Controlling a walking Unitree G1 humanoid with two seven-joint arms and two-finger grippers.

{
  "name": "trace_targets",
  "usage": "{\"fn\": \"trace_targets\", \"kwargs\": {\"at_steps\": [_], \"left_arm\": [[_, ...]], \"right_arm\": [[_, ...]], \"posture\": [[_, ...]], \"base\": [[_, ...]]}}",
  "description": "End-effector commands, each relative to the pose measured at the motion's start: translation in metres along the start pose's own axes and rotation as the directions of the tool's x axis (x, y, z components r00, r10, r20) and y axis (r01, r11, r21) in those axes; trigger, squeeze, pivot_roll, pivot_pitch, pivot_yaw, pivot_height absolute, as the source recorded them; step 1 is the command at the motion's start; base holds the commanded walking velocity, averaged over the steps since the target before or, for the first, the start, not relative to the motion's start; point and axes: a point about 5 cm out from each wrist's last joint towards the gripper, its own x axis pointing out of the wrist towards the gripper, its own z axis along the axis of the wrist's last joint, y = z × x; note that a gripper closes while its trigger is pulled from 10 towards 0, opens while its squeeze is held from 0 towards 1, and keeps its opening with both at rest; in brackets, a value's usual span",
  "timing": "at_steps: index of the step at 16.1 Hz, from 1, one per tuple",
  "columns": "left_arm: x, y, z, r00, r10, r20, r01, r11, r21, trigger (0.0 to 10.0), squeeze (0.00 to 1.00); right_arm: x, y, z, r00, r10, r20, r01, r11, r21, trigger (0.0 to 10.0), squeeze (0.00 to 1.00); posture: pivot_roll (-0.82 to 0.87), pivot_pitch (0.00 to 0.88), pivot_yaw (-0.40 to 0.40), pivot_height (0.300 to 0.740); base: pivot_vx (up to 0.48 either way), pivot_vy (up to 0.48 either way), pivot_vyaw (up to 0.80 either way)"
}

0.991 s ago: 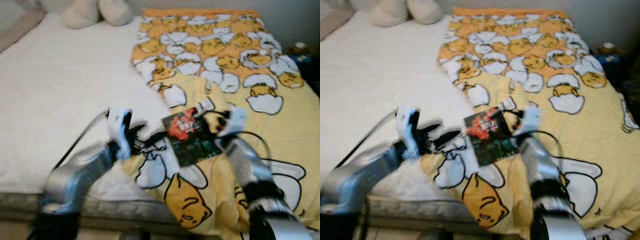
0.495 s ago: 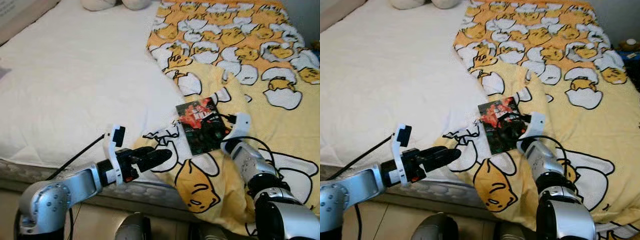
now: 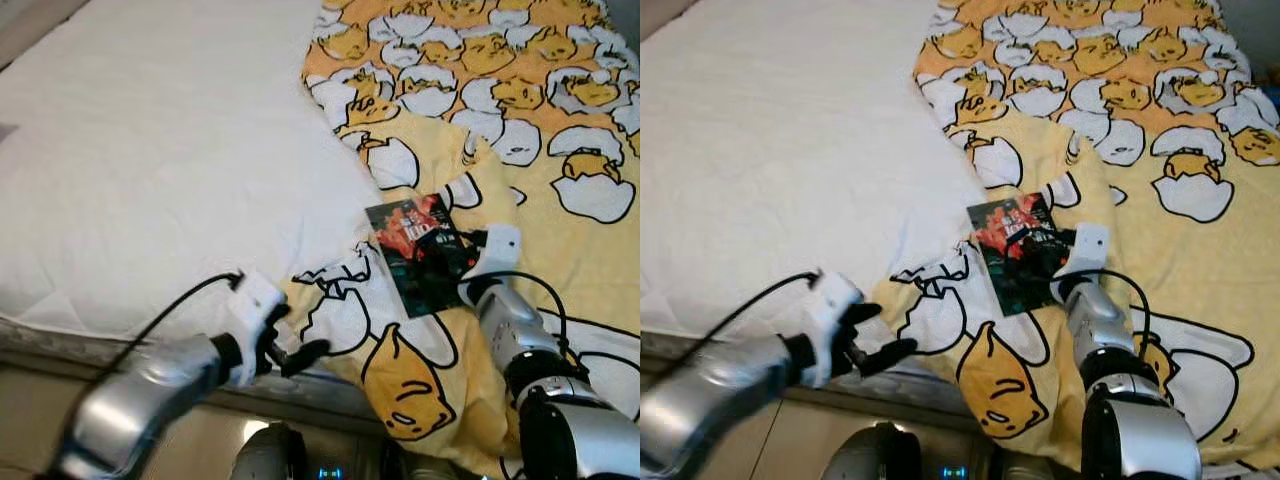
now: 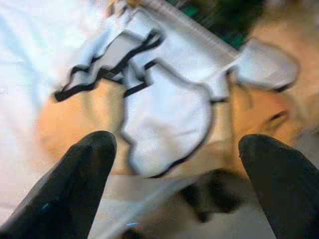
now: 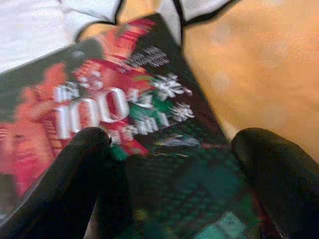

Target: Clean up the room

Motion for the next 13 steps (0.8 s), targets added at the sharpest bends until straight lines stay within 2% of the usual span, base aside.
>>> {"fn": "trace_targets", "kwargs": {"at_steps": [1, 4, 7, 8, 10, 11, 13], "left_arm": [[0.001, -0.001, -0.001, 1.0, 0.022, 0.018, -0.022, 1.0, 0.012, 10.0, 0.0], [0.002, -0.001, 0.001, 0.998, 0.017, 0.068, -0.017, 1.0, 0.0, 10.0, 0.0], [0.0, -0.002, 0.007, 0.992, -0.018, 0.124, 0.025, 0.998, -0.061, 10.0, 0.0], [-0.002, -0.006, 0.018, 0.982, -0.05, 0.182, 0.074, 0.989, -0.13, 10.0, 0.0], [-0.001, -0.008, 0.025, 0.974, -0.064, 0.218, 0.1, 0.982, -0.159, 10.0, 0.0], [-0.001, -0.012, 0.03, 0.965, -0.095, 0.246, 0.146, 0.969, -0.2, 10.0, 0.0], [0.0, -0.017, 0.031, 0.953, -0.14, 0.269, 0.217, 0.935, -0.279, 10.0, 0.0]], "right_arm": [[-0.005, -0.009, -0.012, 0.998, -0.044, -0.046, 0.045, 0.999, 0.014, 10.0, 0.0], [-0.008, -0.007, -0.029, 0.992, 0.015, -0.128, 0.009, 0.983, 0.186, 10.0, 0.0], [-0.009, 0.001, -0.035, 0.984, 0.101, -0.147, -0.058, 0.961, 0.272, 10.0, 0.0], [-0.009, 0.008, -0.039, 0.976, 0.155, -0.152, -0.099, 0.941, 0.323, 10.0, 0.0], [-0.009, 0.01, -0.04, 0.973, 0.172, -0.153, -0.112, 0.933, 0.341, 10.0, 0.0], [-0.009, 0.01, -0.039, 0.975, 0.165, -0.148, -0.104, 0.929, 0.354, 0.0, 0.0], [-0.007, 0.018, -0.039, 0.967, 0.211, -0.143, -0.146, 0.917, 0.371, 0.0, 0.0]], "posture": [[0.17, 0.166, 0.068, 0.71], [0.18, 0.176, 0.071, 0.71], [0.18, 0.177, 0.069, 0.71], [0.18, 0.177, 0.069, 0.71], [0.18, 0.176, 0.069, 0.71], [0.18, 0.175, 0.069, 0.71], [0.18, 0.169, 0.066, 0.71]], "base": [[0.0, 0.0, 0.0], [0.0, 0.0, 0.0], [0.0, 0.0, 0.0], [0.0, 0.0, 0.0], [0.0, 0.0, 0.0], [0.0, 0.0, 0.0], [0.0, 0.0, 0.0]]}}
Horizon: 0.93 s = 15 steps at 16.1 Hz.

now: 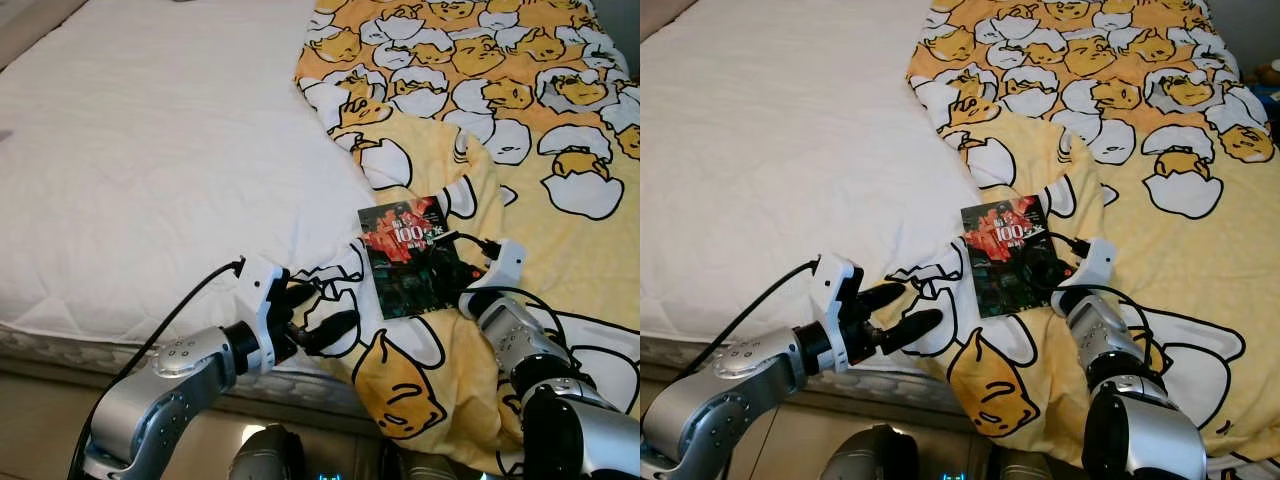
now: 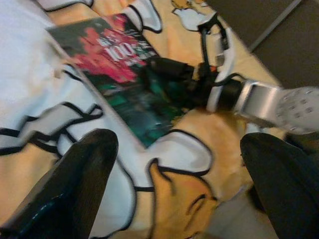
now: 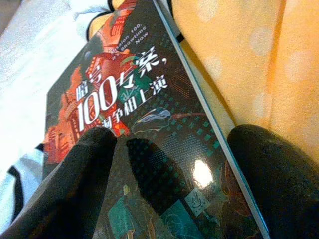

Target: Clean up the room

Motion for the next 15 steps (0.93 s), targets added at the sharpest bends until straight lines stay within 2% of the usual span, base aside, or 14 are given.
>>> {"fn": "trace_targets", "kwargs": {"at_steps": [1, 3, 5, 7, 10, 11, 13, 14, 15], "left_arm": [[-0.002, -0.002, 0.001, 1.0, -0.019, 0.015, 0.02, 0.997, -0.07, 10.0, 0.0], [-0.001, 0.0, 0.003, 1.0, -0.007, 0.027, 0.01, 0.995, -0.103, 10.0, 0.0], [-0.001, 0.001, 0.003, 1.0, 0.012, 0.011, -0.011, 0.996, -0.087, 10.0, 0.0], [-0.001, 0.0, 0.001, 1.0, 0.014, 0.003, -0.013, 0.996, -0.088, 10.0, 0.0], [0.0, 0.002, 0.001, 1.0, 0.021, 0.005, -0.02, 0.994, -0.106, 10.0, 0.0], [-0.001, 0.004, 0.003, 1.0, 0.029, 0.01, -0.028, 0.994, -0.107, 10.0, 0.0], [-0.001, 0.007, 0.004, 0.999, 0.038, 0.011, -0.036, 0.994, -0.106, 10.0, 0.0], [-0.001, 0.008, 0.004, 0.999, 0.042, 0.01, -0.041, 0.994, -0.1, 10.0, 0.0], [0.0, 0.01, 0.004, 0.999, 0.049, 0.008, -0.048, 0.995, -0.088, 10.0, 0.0]], "right_arm": [[0.002, 0.012, -0.026, 0.993, 0.062, -0.102, -0.053, 0.994, 0.091, 0.0, 0.0], [0.005, 0.022, -0.03, 0.986, 0.12, -0.113, -0.104, 0.986, 0.133, 0.0, 0.0], [0.008, 0.035, -0.037, 0.976, 0.182, -0.117, -0.159, 0.97, 0.184, 0.0, 0.0], [0.012, 0.047, -0.036, 0.968, 0.23, -0.098, -0.207, 0.958, 0.197, 0.0, 0.0], [0.017, 0.066, -0.022, 0.952, 0.306, -0.014, -0.294, 0.926, 0.235, 0.0, 0.0], [0.017, 0.082, -0.006, 0.933, 0.356, 0.052, -0.358, 0.904, 0.236, 0.0, 0.0], [0.015, 0.094, 0.008, 0.913, 0.394, 0.106, -0.408, 0.888, 0.213, 0.0, 0.0], [0.014, 0.1, 0.016, 0.904, 0.406, 0.134, -0.425, 0.887, 0.181, 0.0, 0.0], [0.011, 0.109, 0.031, 0.893, 0.409, 0.188, -0.433, 0.894, 0.113, 0.0, 0.0]], "posture": [[0.18, 0.163, 0.064, 0.71], [0.18, 0.163, 0.064, 0.71], [0.17, 0.151, 0.058, 0.71], [0.17, 0.144, 0.056, 0.71], [0.16, 0.133, 0.054, 0.71], [0.16, 0.131, 0.053, 0.71], [0.15, 0.129, 0.052, 0.71], [0.15, 0.127, 0.051, 0.71], [0.14, 0.123, 0.049, 0.71]], "base": [[0.0, 0.0, 0.0], [0.0, 0.0, 0.0], [0.0, 0.0, 0.0], [0.0, 0.0, 0.0], [0.0, 0.0, 0.0], [0.0, 0.0, 0.0], [0.0, 0.0, 0.0], [0.0, 0.0, 0.0], [0.0, 0.0, 0.0]]}}
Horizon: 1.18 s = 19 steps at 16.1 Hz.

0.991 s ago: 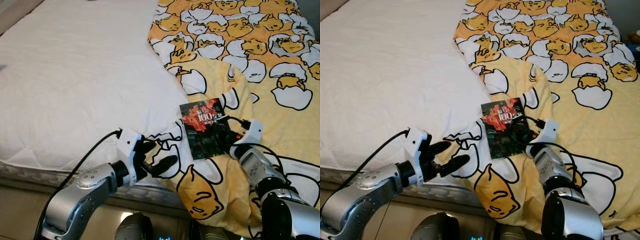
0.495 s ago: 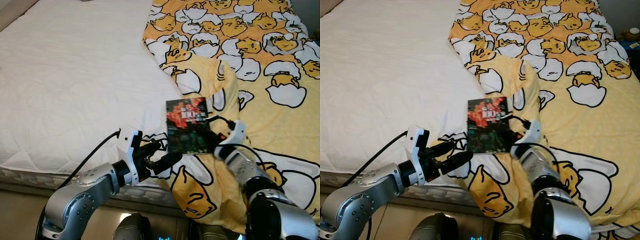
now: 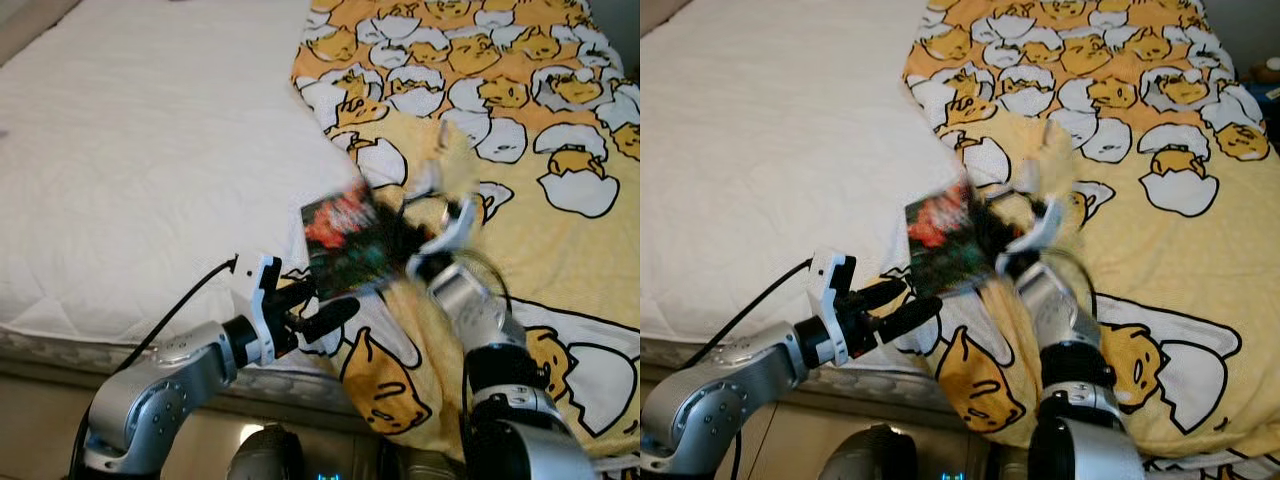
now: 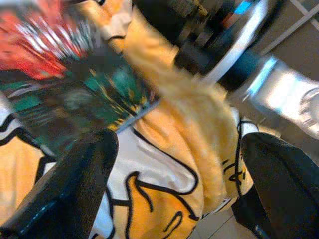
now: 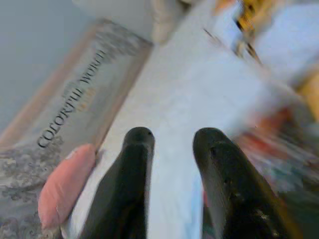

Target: Clean up the room

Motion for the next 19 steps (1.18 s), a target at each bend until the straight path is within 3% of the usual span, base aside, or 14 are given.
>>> {"fn": "trace_targets", "kwargs": {"at_steps": [1, 4, 5, 6, 7, 8, 9, 10, 13, 14, 16, 17, 18, 19], "left_arm": [[0.0, 0.004, 0.0, 1.0, 0.019, -0.01, -0.019, 1.0, 0.018, 10.0, 0.0], [0.004, 0.007, 0.002, 0.999, 0.034, -0.002, -0.034, 0.999, 0.034, 10.0, 0.0], [0.005, 0.014, 0.002, 0.994, 0.107, 0.001, -0.106, 0.989, 0.102, 10.0, 0.0], [0.005, 0.024, 0.004, 0.977, 0.21, 0.028, -0.211, 0.953, 0.217, 10.0, 0.0], [0.003, 0.028, 0.009, 0.963, 0.258, 0.08, -0.27, 0.917, 0.295, 10.0, 0.0], [-0.003, 0.036, 0.017, 0.93, 0.328, 0.166, -0.367, 0.846, 0.386, 10.0, 0.0], [-0.01, 0.045, 0.022, 0.887, 0.401, 0.229, -0.461, 0.797, 0.391, 10.0, 0.0], [-0.013, 0.05, 0.025, 0.858, 0.443, 0.261, -0.513, 0.769, 0.382, 10.0, 0.0], [-0.015, 0.06, 0.031, 0.801, 0.505, 0.322, -0.597, 0.713, 0.368, 10.0, 0.0], [-0.017, 0.067, 0.034, 0.758, 0.528, 0.383, -0.651, 0.649, 0.395, 10.0, 0.0], [-0.018, 0.07, 0.033, 0.742, 0.534, 0.405, -0.669, 0.621, 0.408, 10.0, 0.0], [-0.021, 0.072, 0.031, 0.714, 0.552, 0.43, -0.698, 0.605, 0.383, 10.0, 0.0], [-0.022, 0.072, 0.03, 0.714, 0.552, 0.431, -0.698, 0.606, 0.381, 10.0, 0.0], [-0.017, 0.068, 0.023, 0.754, 0.522, 0.4, -0.654, 0.653, 0.382, 10.0, 0.0]], "right_arm": [[0.0, 0.003, 0.004, 1.0, -0.009, 0.015, 0.009, 1.0, -0.023, 0.0, 0.0], [-0.003, 0.012, 0.012, 0.998, -0.02, 0.053, 0.023, 0.997, -0.067, 0.0, 0.0], [-0.005, 0.008, 0.009, 0.998, -0.066, 0.025, 0.068, 0.988, -0.139, 0.0, 0.0], [-0.007, 0.003, 0.006, 0.992, -0.126, 0.019, 0.126, 0.95, -0.286, 0.0, 0.0], [-0.009, 0.001, 0.006, 0.986, -0.161, 0.031, 0.16, 0.905, -0.393, 10.0, 0.0], [-0.014, 0.002, 0.008, 0.978, -0.193, 0.076, 0.203, 0.817, -0.539, 10.0, 0.0], [-0.023, 0.003, 0.009, 0.968, -0.214, 0.132, 0.249, 0.747, -0.616, 10.0, 0.0], [-0.032, 0.003, 0.006, 0.956, -0.242, 0.167, 0.293, 0.719, -0.631, 10.0, 0.0], [-0.052, -0.011, -0.013, 0.934, -0.316, 0.164, 0.345, 0.689, -0.637, 10.0, 0.0], [-0.057, -0.017, -0.021, 0.924, -0.336, 0.182, 0.366, 0.637, -0.678, 10.0, 0.0], [-0.061, -0.016, -0.021, 0.918, -0.336, 0.211, 0.384, 0.62, -0.684, 10.0, 0.0], [-0.073, -0.006, -0.016, 0.905, -0.314, 0.287, 0.422, 0.582, -0.695, 10.0, 0.0], [-0.076, -0.004, -0.015, 0.902, -0.309, 0.301, 0.429, 0.573, -0.698, 10.0, 0.0], [-0.086, 0.0, -0.02, 0.906, -0.297, 0.301, 0.421, 0.563, -0.711, 10.0, 0.0]], "posture": [[0.14, 0.122, 0.048, 0.71], [0.13, 0.114, 0.048, 0.71], [0.13, 0.109, 0.047, 0.71], [0.13, 0.105, 0.045, 0.71], [0.13, 0.1, 0.044, 0.71], [0.12, 0.091, 0.038, 0.71], [0.12, 0.084, 0.033, 0.71], [0.12, 0.076, 0.027, 0.71], [0.11, 0.052, 0.019, 0.71], [0.1, 0.04, 0.015, 0.71], [0.09, 0.029, 0.011, 0.71], [0.08, 0.015, 0.008, 0.71], [0.08, 0.015, 0.008, 0.71], [0.07, 0.001, 0.007, 0.71]], "base": [[0.0, 0.0, 0.0], [0.0, 0.0, 0.0], [0.0, 0.0, 0.0], [0.0, 0.0, 0.0], [0.0, 0.0, 0.0], [0.0, 0.0, 0.0], [0.0, 0.0, 0.0], [0.0, 0.0, 0.0], [0.0, 0.0, 0.0], [0.0, 0.0, 0.0], [0.0, 0.0, 0.0], [0.0, 0.0, 0.0], [0.0, 0.0, 0.0], [0.0, 0.0, 0.0]]}}
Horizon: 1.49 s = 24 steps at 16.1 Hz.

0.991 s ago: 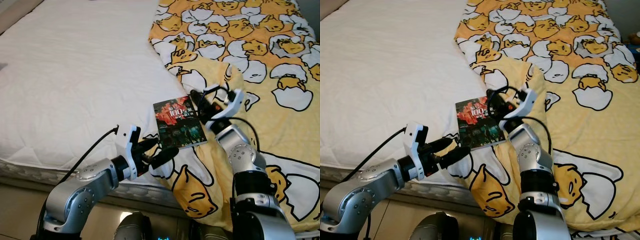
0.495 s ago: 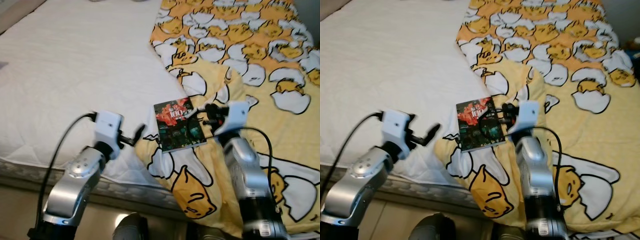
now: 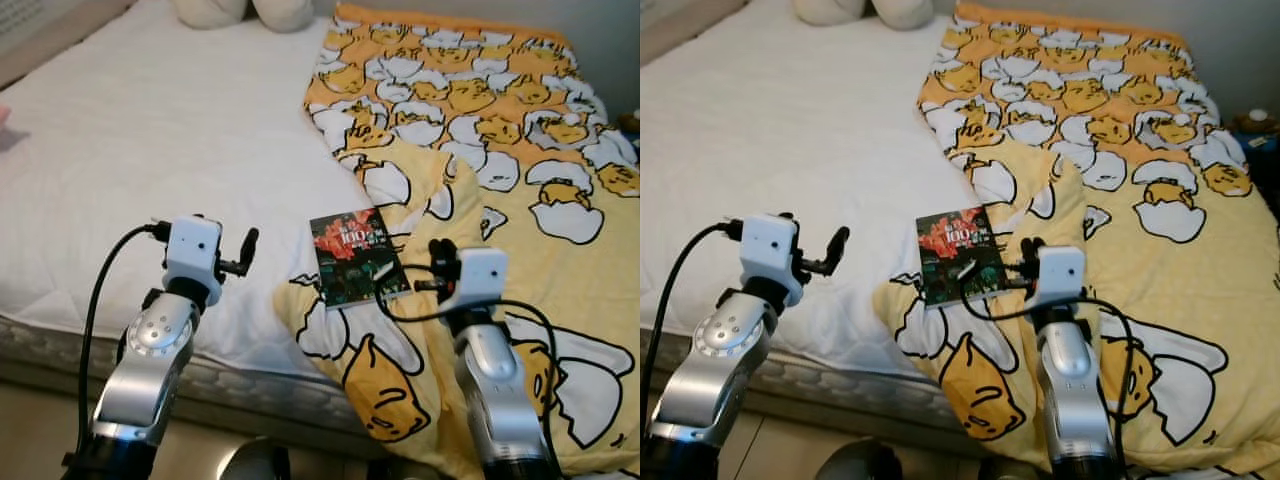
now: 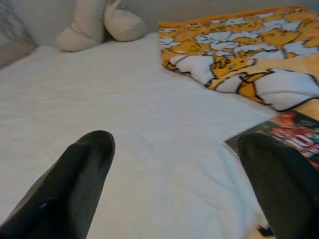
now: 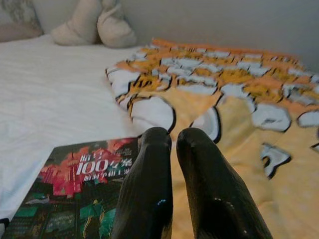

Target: Clean up the room

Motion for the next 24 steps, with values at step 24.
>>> {"fn": "trace_targets", "kwargs": {"at_steps": [24], "left_arm": [[0.024, -0.013, -0.004, 0.997, -0.079, -0.022, 0.077, 0.993, -0.085, 10.0, 0.0]], "right_arm": [[0.017, 0.002, -0.012, 0.998, -0.037, -0.055, 0.042, 0.994, 0.098, 10.0, 0.0]], "posture": [[0.05, 0.0, 0.018, 0.71]], "base": [[0.0, 0.1, -0.34]]}}
